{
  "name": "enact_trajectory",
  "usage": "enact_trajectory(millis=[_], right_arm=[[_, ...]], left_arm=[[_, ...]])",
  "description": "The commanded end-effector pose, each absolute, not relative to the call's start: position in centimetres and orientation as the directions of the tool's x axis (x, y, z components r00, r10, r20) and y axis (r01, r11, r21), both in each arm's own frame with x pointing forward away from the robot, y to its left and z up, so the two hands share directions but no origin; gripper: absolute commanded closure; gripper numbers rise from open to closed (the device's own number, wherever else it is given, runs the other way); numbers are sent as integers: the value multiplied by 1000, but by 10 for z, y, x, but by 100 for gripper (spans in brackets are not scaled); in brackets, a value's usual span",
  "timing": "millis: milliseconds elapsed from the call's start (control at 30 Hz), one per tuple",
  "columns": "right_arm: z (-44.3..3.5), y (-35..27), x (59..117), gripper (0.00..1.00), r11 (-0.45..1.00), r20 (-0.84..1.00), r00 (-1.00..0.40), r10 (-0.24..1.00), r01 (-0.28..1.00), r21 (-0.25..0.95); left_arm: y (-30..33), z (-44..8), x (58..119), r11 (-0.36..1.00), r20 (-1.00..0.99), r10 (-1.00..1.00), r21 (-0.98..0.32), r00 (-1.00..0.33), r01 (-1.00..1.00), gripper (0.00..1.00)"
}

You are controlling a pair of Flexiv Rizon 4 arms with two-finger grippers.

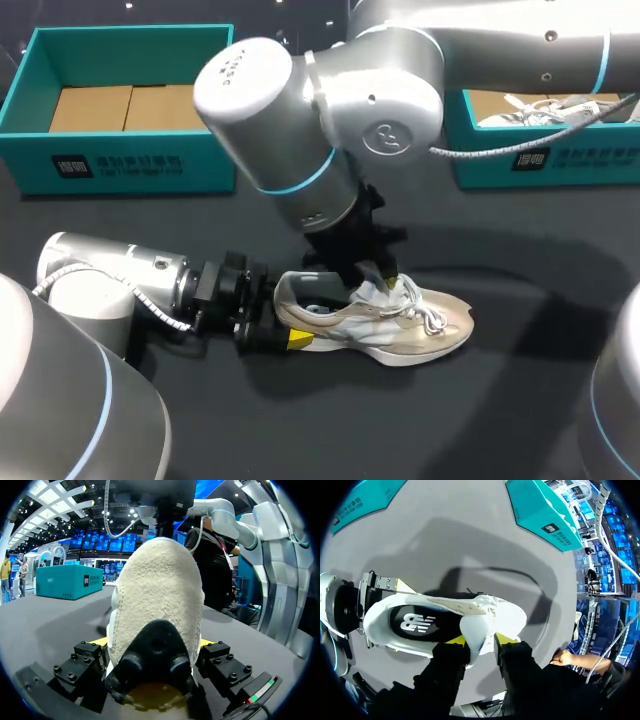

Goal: Take the shoe out of the shoebox, open the shoe tongue, remove and reinsert the insole, then place the shoe into the shoebox

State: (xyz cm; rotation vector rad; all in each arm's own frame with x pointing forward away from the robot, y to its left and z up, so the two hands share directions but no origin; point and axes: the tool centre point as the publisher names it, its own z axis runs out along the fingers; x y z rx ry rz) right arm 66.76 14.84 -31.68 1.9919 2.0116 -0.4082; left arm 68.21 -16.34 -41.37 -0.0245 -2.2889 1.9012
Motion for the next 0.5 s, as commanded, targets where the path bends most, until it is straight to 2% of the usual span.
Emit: enact_trajectory(millis=[33, 400, 500], right_arm=[[-320, 159, 659, 61, -523, -329, 574, 750, 819, 236], [-325, 172, 652, 61, -533, -331, 578, 746, 816, 223], [-328, 166, 652, 68, -539, -328, 580, 745, 814, 214]], left_arm=[[-162, -417, 681, 188, 117, 114, -978, -987, -94, 100], [-162, -417, 681, 188, 117, 114, -978, -987, -94, 100], [-162, -417, 681, 188, 117, 114, -978, -987, -94, 100]])
